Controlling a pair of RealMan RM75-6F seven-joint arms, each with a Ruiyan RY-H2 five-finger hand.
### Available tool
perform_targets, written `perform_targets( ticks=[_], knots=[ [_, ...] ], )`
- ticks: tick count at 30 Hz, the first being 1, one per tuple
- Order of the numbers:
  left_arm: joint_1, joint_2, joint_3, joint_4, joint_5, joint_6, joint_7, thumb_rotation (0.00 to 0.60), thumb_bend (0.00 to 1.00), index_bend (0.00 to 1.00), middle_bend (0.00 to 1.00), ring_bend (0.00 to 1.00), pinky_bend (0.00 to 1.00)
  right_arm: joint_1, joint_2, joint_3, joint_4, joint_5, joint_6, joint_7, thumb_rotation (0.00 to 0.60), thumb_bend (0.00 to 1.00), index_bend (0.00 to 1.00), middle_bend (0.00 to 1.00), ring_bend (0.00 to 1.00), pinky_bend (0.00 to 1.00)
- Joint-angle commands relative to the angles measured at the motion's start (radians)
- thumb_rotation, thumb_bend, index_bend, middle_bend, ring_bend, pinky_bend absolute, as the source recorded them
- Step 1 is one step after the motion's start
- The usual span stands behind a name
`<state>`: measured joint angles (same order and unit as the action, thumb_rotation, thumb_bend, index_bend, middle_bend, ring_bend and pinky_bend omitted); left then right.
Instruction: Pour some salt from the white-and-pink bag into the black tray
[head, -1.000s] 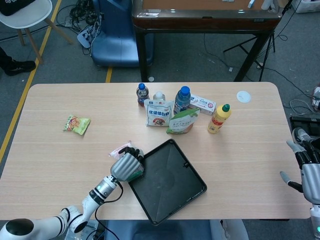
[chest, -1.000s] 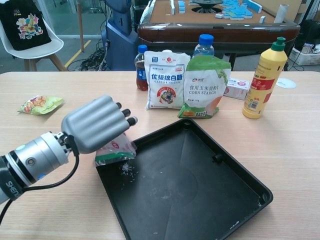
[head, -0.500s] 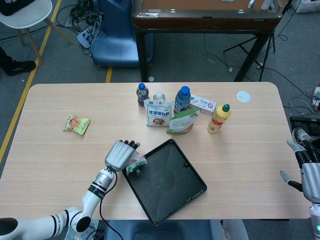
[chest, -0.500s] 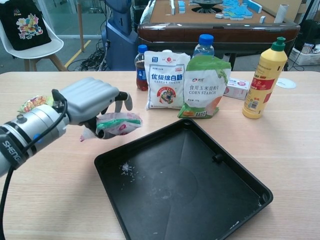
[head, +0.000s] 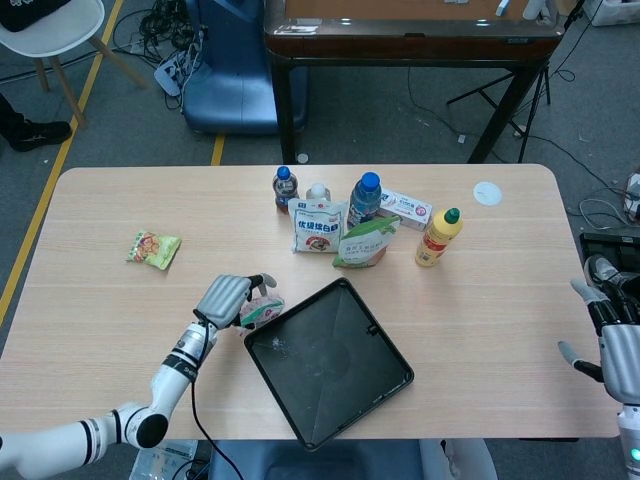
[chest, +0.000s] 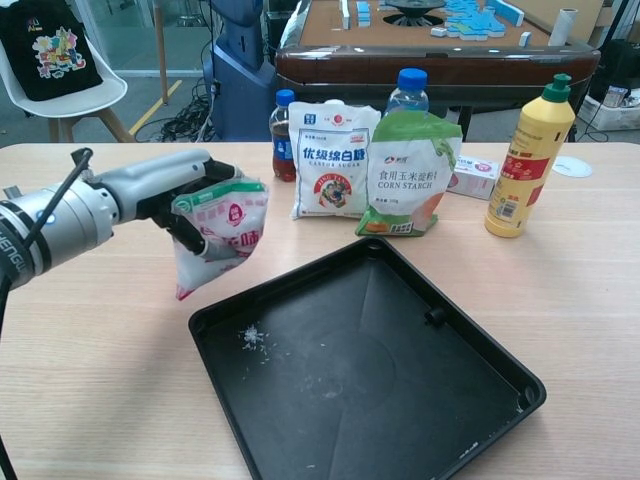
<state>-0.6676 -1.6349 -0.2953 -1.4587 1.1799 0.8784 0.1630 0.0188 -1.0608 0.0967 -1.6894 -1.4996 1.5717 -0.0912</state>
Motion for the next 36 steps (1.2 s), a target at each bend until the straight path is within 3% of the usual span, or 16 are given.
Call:
perform_targets(
  ticks=[1, 7, 14, 36],
  knots=[
    [-0.02, 0.017, -0.005, 0.052, 0.006, -0.076, -0.157, 0.6, 0.21, 0.32, 0.52, 0.5, 0.63, 0.001, -0.001, 0.0, 0.001, 0.001, -0.001, 0.0, 0.6, 0.18, 0.16, 0.25, 0.12, 0.17],
    [-0.054, 0.011, 0.01, 0.14, 0.051, -0.135, -0.297, 0.6, 0.21, 0.31, 0.52, 0.5, 0.63, 0.003, -0.003, 0.0, 0.002, 0.005, -0.006, -0.001, 0.6, 0.18, 0.16, 0.25, 0.12, 0.17],
    [-0.091, -0.006, 0.02, 0.209, 0.079, -0.161, -0.378, 0.6, 0.21, 0.3, 0.52, 0.5, 0.63, 0.003, -0.006, 0.001, 0.006, 0.012, -0.008, 0.0, 0.6, 0.18, 0.16, 0.25, 0.12, 0.17],
    [-0.159, -0.053, 0.055, 0.294, 0.044, -0.217, -0.407, 0.6, 0.21, 0.15, 0.4, 0.38, 0.54, 0.003, -0.014, 0.003, 0.021, 0.034, -0.021, 0.011, 0.6, 0.18, 0.16, 0.25, 0.12, 0.17]
  ],
)
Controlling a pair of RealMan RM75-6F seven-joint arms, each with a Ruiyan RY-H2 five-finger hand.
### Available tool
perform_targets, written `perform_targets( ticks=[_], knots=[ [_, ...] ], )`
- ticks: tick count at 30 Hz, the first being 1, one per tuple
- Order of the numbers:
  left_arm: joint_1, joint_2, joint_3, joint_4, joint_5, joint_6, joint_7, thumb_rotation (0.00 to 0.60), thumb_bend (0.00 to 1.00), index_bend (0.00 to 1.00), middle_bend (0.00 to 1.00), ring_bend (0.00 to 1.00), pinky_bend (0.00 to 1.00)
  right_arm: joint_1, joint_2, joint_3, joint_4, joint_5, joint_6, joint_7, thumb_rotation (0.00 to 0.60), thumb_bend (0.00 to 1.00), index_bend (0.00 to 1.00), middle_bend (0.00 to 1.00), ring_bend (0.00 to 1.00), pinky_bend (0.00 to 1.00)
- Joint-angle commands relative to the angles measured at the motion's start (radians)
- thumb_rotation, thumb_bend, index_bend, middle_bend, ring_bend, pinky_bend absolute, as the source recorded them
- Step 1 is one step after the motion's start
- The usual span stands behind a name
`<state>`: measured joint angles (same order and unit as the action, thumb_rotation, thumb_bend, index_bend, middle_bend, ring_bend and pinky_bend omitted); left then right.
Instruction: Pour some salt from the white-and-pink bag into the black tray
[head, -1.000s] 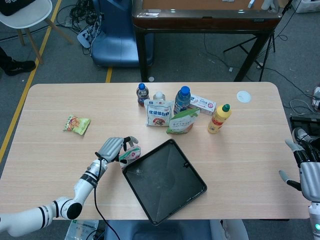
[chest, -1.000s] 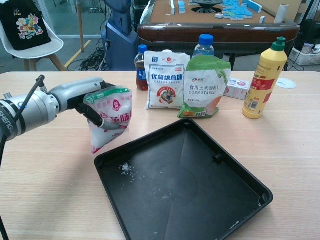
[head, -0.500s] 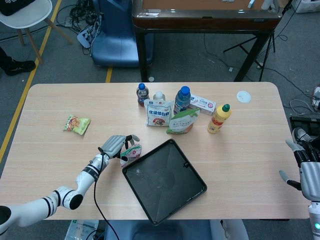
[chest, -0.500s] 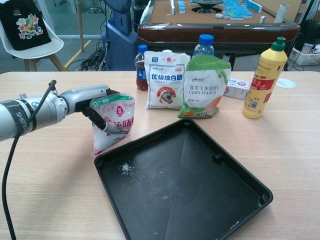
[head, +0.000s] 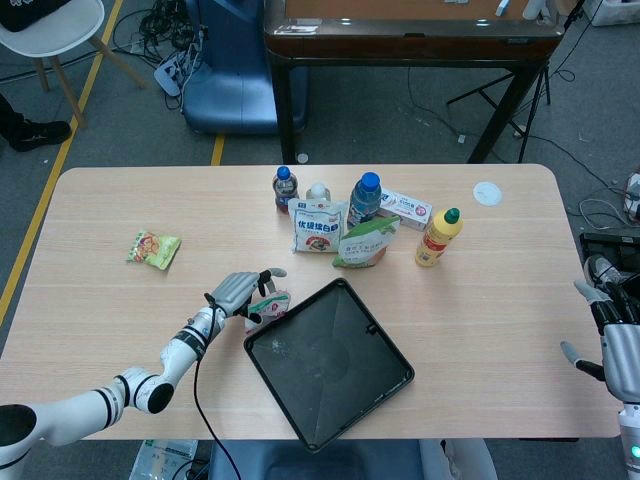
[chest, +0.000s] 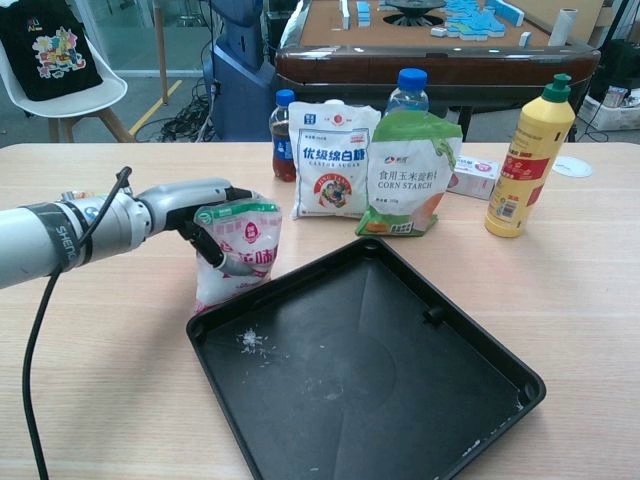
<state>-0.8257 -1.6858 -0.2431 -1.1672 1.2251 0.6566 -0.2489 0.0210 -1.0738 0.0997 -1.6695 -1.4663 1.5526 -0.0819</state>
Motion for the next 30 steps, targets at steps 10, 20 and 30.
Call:
perform_targets(
  ticks=[10, 20, 30],
  knots=[
    [-0.007, 0.016, 0.017, -0.026, -0.017, 0.004, 0.027, 0.6, 0.21, 0.05, 0.32, 0.33, 0.51, 0.006, -0.001, 0.001, 0.002, 0.001, -0.009, 0.002, 0.6, 0.18, 0.16, 0.25, 0.12, 0.17],
    [-0.007, 0.063, 0.022, -0.097, -0.048, -0.011, 0.038, 0.595, 0.21, 0.0, 0.2, 0.24, 0.47, 0.01, -0.001, 0.001, 0.002, -0.003, -0.012, 0.004, 0.6, 0.18, 0.16, 0.25, 0.12, 0.17],
    [0.0, 0.127, 0.024, -0.188, -0.063, -0.002, 0.044, 0.571, 0.21, 0.0, 0.13, 0.14, 0.36, 0.014, -0.002, 0.0, 0.002, -0.009, -0.014, 0.005, 0.6, 0.18, 0.16, 0.25, 0.12, 0.17]
  ],
)
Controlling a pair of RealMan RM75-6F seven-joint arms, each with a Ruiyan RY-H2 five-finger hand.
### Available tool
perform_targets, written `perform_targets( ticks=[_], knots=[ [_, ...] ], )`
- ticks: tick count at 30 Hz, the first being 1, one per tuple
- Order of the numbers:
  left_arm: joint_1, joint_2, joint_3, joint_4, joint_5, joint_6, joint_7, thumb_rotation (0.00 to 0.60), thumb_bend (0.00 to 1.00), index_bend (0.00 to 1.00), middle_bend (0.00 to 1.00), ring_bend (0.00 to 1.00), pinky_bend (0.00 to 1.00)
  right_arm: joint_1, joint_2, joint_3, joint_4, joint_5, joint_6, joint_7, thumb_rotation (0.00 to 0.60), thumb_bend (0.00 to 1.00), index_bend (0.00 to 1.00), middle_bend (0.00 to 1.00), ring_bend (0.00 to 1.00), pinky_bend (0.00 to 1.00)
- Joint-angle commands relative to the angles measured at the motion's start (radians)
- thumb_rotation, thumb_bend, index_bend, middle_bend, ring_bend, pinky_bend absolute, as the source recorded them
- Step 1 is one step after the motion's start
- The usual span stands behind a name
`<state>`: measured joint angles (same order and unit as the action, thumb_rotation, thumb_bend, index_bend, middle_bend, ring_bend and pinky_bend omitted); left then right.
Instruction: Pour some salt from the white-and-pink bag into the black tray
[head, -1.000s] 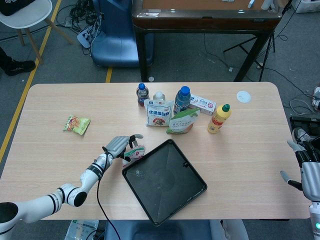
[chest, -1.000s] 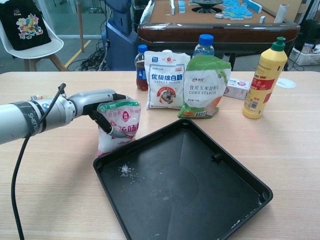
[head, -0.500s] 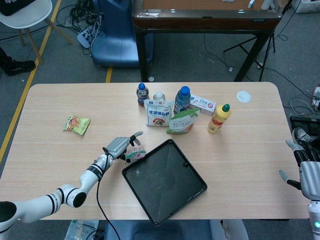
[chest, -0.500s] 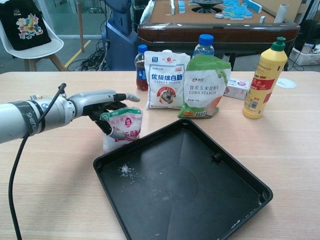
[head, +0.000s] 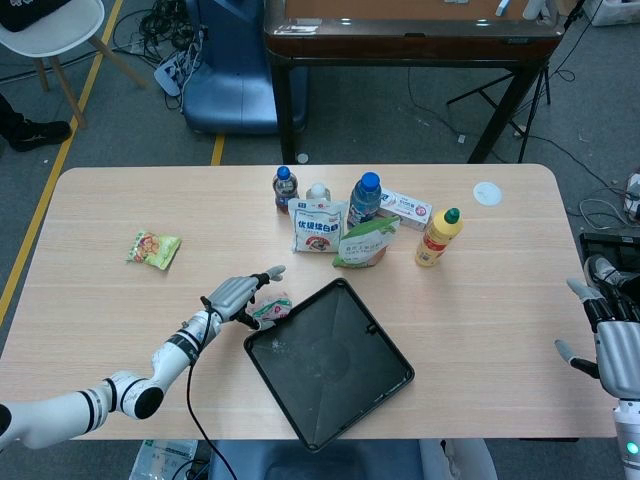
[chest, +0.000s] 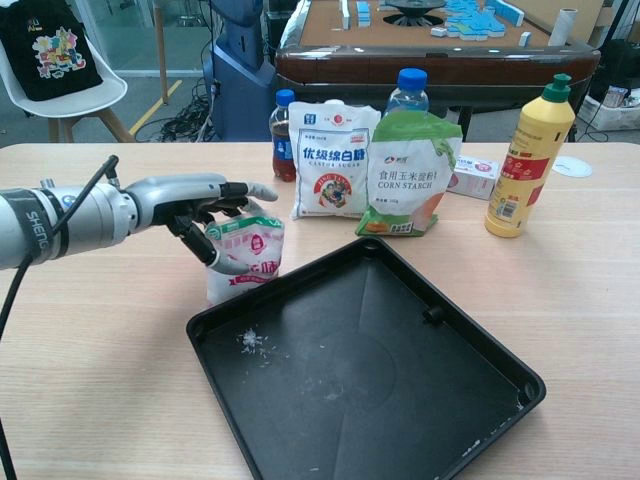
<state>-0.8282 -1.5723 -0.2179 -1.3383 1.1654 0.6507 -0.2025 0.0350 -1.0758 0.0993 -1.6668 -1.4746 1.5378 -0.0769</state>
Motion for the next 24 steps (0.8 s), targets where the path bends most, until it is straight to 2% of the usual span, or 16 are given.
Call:
perform_targets(
  ticks=[1, 12, 20, 24],
  knots=[
    [0.004, 0.02, -0.001, -0.026, -0.004, 0.005, -0.003, 0.572, 0.21, 0.0, 0.13, 0.14, 0.36, 0.0, 0.0, 0.0, 0.0, 0.0, 0.001, 0.001, 0.6, 0.18, 0.16, 0.25, 0.12, 0.17],
    [0.025, 0.1, 0.001, -0.156, 0.007, 0.052, 0.004, 0.563, 0.21, 0.0, 0.11, 0.12, 0.35, 0.005, 0.0, 0.001, -0.002, -0.009, 0.002, 0.003, 0.6, 0.18, 0.16, 0.25, 0.12, 0.17],
    [0.052, 0.159, -0.028, -0.229, -0.01, 0.137, 0.02, 0.565, 0.21, 0.0, 0.1, 0.1, 0.34, 0.011, 0.0, 0.001, -0.002, -0.015, -0.002, 0.003, 0.6, 0.18, 0.16, 0.25, 0.12, 0.17],
    [0.072, 0.187, -0.046, -0.238, -0.023, 0.184, 0.013, 0.564, 0.21, 0.0, 0.04, 0.01, 0.21, 0.013, 0.003, 0.0, -0.003, -0.016, -0.004, 0.005, 0.6, 0.18, 0.16, 0.25, 0.12, 0.17]
  ],
)
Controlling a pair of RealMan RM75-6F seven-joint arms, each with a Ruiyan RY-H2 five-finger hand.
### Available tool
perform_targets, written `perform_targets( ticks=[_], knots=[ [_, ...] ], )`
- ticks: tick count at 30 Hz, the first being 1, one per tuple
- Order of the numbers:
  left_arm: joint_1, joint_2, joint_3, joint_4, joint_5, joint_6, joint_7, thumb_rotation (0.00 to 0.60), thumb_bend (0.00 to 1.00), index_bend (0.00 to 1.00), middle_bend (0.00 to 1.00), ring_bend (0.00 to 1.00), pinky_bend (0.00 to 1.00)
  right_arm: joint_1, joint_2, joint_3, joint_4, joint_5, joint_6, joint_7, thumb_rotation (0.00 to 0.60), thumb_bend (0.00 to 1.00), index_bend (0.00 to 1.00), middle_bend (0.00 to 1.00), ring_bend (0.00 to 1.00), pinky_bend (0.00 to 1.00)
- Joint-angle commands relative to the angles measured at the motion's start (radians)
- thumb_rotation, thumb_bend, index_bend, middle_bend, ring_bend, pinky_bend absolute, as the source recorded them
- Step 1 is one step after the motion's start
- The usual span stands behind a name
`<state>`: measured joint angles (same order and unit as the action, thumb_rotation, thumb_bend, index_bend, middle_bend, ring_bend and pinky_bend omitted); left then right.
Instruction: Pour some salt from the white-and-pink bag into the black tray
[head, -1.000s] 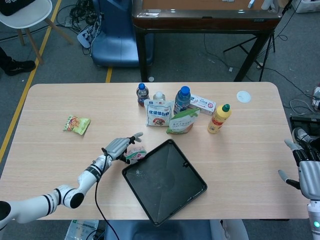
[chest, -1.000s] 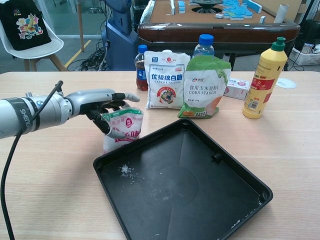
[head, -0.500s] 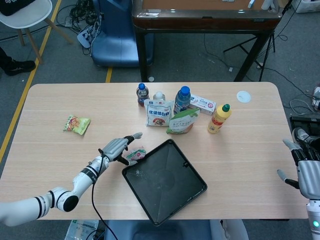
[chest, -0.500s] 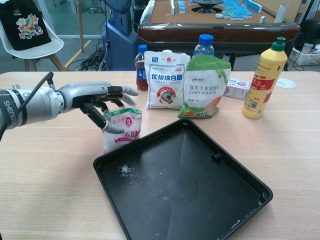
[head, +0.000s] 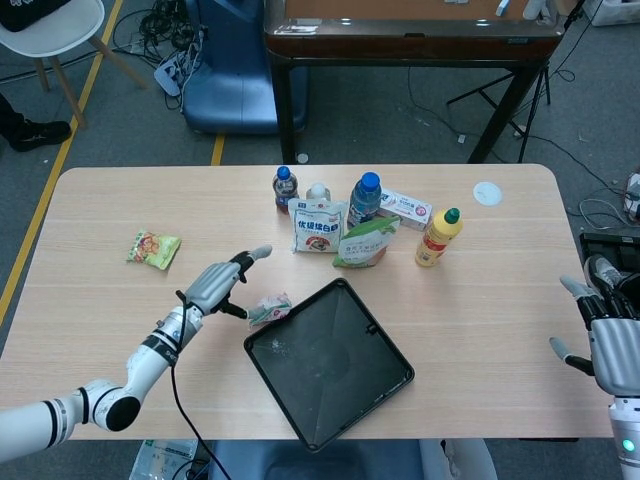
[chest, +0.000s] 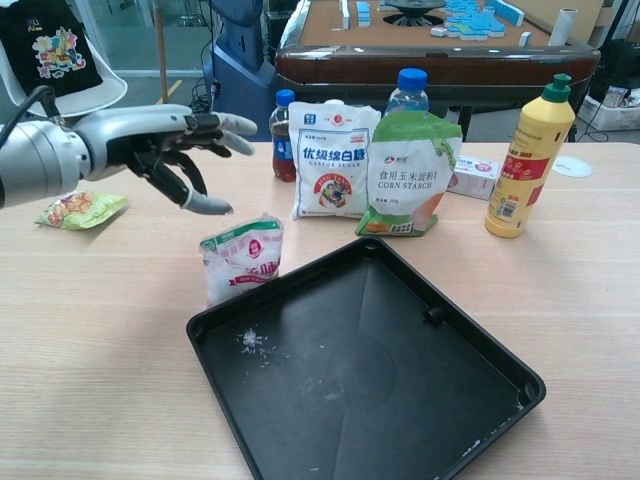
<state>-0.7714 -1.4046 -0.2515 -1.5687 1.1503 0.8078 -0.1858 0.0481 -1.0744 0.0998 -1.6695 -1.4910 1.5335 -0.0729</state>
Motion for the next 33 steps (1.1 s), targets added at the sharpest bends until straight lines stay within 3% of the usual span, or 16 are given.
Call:
perform_targets(
  ticks=[1, 9, 13, 22, 33],
  knots=[
    [0.022, 0.029, -0.015, -0.01, -0.009, 0.038, -0.003, 0.564, 0.21, 0.0, 0.03, 0.0, 0.19, 0.0, 0.002, 0.0, -0.001, 0.0, 0.0, 0.001, 0.6, 0.18, 0.16, 0.25, 0.12, 0.17],
    [0.117, 0.137, -0.015, -0.058, -0.021, 0.186, 0.038, 0.563, 0.21, 0.0, 0.03, 0.0, 0.16, 0.012, 0.017, 0.003, 0.002, 0.01, -0.023, 0.006, 0.6, 0.18, 0.16, 0.25, 0.12, 0.17],
    [0.187, 0.201, 0.001, -0.097, -0.032, 0.275, 0.078, 0.529, 0.21, 0.0, 0.03, 0.0, 0.16, 0.026, 0.03, 0.001, 0.004, 0.004, -0.048, 0.033, 0.6, 0.18, 0.16, 0.25, 0.12, 0.17],
    [0.376, 0.26, 0.094, -0.143, -0.003, 0.509, 0.176, 0.522, 0.21, 0.0, 0.03, 0.0, 0.15, 0.052, 0.058, -0.019, 0.031, -0.018, -0.111, 0.155, 0.6, 0.21, 0.16, 0.25, 0.11, 0.15],
    [0.573, 0.224, 0.217, -0.158, 0.121, 0.767, 0.32, 0.515, 0.21, 0.0, 0.03, 0.0, 0.09, 0.06, 0.054, -0.058, 0.062, -0.082, -0.118, 0.207, 0.6, 0.25, 0.16, 0.2, 0.06, 0.09]
  ],
)
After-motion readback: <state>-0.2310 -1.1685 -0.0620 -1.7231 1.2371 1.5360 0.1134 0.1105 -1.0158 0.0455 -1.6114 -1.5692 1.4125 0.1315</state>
